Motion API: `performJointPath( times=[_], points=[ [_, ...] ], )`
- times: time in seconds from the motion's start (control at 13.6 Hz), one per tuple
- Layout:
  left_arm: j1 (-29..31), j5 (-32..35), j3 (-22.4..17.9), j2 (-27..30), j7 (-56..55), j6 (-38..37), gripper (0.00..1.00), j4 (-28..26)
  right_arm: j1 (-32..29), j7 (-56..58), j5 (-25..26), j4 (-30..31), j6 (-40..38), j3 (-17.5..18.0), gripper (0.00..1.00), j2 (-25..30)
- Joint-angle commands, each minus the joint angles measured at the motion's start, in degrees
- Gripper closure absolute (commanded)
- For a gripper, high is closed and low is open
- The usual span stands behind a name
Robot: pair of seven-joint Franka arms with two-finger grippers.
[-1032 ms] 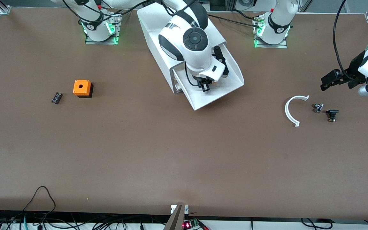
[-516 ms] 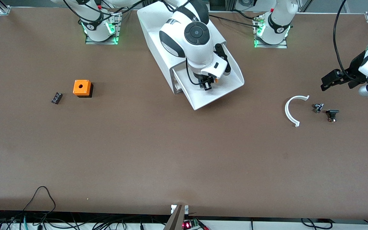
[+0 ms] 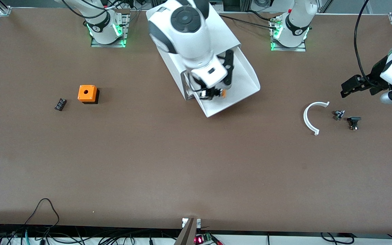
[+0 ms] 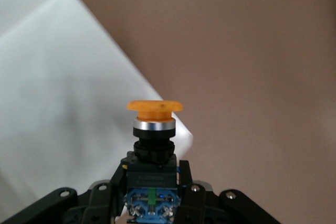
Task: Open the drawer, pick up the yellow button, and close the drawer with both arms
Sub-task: 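Lift the button out of the drawer with the right gripper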
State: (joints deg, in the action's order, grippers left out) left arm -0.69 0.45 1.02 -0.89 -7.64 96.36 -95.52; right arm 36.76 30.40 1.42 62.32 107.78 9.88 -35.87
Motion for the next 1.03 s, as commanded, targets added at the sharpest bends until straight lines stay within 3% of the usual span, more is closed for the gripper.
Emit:
performJointPath(
  times=[0.0, 0.22, 0.59, 0.96],
  points=[
    [-0.7, 1.5, 1.5, -2.8, -2.4, 2.2, 0.00, 0.9, -3.7, -11.6, 0.7, 6.5, 1.1, -4.2, 0.70, 4.0],
    [-2.6, 1.2, 4.6, -6.6, -11.9, 6.9, 0.00, -0.4, -7.1, -20.2, 0.1, 10.1, 2.1, -8.5, 0.70, 5.0],
    [-8.1, 1.1, 8.7, -12.0, -32.9, 23.0, 0.00, -7.9, -14.2, -33.7, 0.7, 21.0, 2.1, -8.7, 0.70, 7.6],
    [-10.7, 1.1, 10.7, -14.2, -43.2, 36.0, 0.00, -15.0, -24.8, -29.5, 1.6, 29.1, 2.2, -8.8, 0.71, 9.2]
  ],
)
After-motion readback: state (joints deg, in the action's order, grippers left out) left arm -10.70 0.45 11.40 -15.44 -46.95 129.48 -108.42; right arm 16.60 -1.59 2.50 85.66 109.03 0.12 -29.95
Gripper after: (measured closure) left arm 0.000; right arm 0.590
